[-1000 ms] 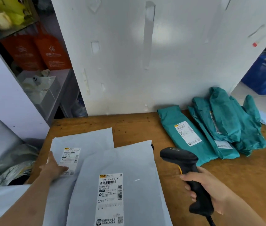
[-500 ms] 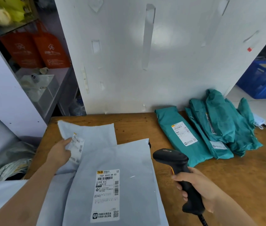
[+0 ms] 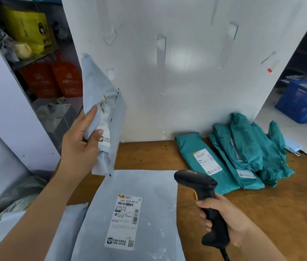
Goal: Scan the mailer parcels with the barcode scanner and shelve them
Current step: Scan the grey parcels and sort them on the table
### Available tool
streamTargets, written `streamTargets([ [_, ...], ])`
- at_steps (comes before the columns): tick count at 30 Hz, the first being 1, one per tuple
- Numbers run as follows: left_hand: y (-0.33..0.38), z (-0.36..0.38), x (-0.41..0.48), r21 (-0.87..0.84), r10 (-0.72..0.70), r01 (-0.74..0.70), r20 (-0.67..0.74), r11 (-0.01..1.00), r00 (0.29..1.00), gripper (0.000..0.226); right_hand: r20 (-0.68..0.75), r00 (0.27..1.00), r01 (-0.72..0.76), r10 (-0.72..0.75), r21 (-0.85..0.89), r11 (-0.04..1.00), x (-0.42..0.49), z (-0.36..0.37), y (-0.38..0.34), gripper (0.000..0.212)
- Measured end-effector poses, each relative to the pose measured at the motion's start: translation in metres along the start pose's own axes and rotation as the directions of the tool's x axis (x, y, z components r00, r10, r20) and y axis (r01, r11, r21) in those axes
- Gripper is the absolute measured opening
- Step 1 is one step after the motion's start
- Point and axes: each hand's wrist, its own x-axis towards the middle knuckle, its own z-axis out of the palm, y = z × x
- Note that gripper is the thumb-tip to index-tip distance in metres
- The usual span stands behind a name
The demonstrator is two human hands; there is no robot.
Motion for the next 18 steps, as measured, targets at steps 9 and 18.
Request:
streamTargets([
  [9,-0.023,0.009,-0.085,-0.634,-0.379,0.457,0.266,0.624,0.887,0.055,0.033,0.996,0.078,-0.086,0.189,0.979,-0.018,-0.027,0.005,0.080],
  [18,-0.109,-0.006,-0.203,-0.096,-0.570,0.683,0.476,0.724,0.670,0.054,0.067,0.988,-0.134,0.138,-0.062,0.989,-0.016,0.009,0.023,0.032],
])
